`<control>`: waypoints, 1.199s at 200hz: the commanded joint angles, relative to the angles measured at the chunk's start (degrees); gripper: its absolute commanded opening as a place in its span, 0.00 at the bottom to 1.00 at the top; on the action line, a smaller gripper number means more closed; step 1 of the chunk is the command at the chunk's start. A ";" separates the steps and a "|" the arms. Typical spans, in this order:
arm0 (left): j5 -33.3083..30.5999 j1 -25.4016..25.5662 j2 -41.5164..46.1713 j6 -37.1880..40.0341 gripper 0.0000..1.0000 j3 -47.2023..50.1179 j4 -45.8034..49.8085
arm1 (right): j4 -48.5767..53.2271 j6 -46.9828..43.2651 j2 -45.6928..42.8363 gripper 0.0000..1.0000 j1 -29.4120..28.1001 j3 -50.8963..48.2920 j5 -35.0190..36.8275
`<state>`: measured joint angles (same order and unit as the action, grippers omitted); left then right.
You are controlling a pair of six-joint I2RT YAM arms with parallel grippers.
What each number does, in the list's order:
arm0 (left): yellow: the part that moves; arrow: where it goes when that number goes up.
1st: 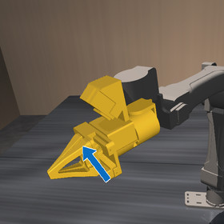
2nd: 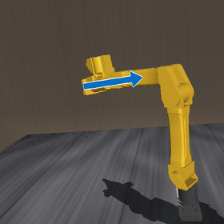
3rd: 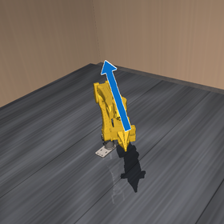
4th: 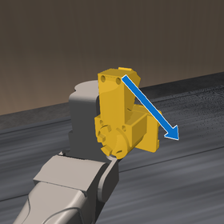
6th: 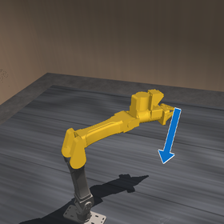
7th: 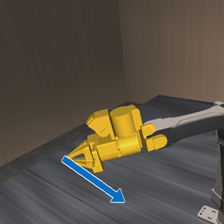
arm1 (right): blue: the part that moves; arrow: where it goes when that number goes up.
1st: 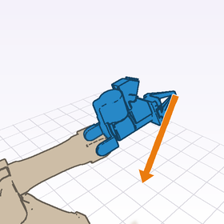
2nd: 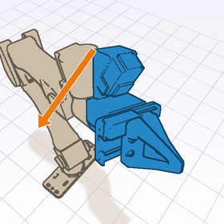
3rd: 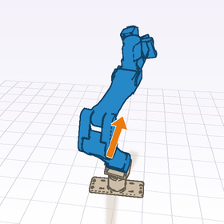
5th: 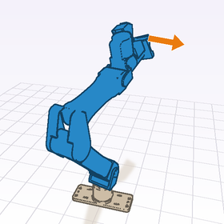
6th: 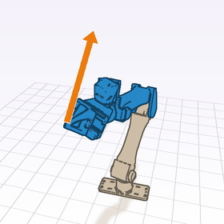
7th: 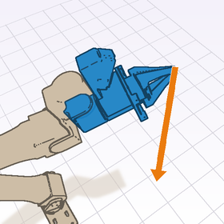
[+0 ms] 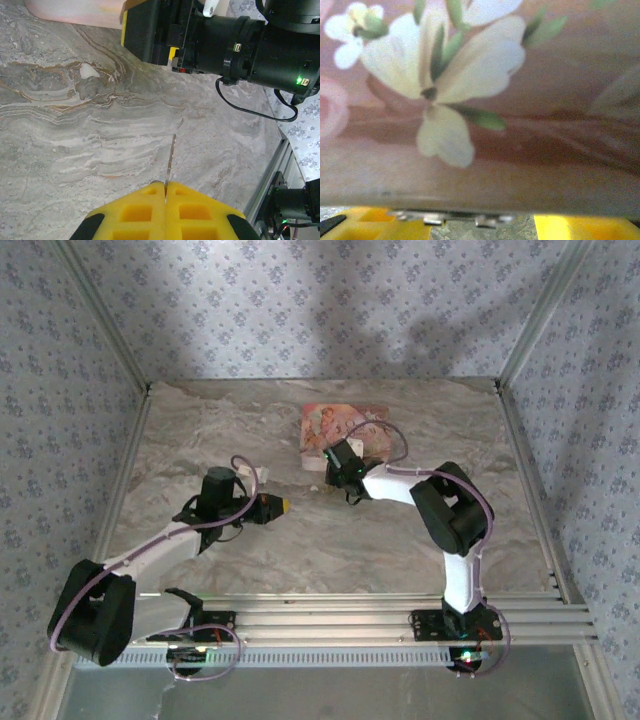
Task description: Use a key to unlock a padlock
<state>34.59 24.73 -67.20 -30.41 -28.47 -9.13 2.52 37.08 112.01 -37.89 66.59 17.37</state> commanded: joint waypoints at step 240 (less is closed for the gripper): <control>0.13 -0.47 0.50 3.74 0.00 0.78 0.34 | 0.70 -9.99 6.02 0.41 3.35 10.11 -0.71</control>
<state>34.00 24.73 -67.18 -27.94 -26.94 -8.95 3.01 28.23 116.29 -35.05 74.41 17.54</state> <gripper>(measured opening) 0.054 0.404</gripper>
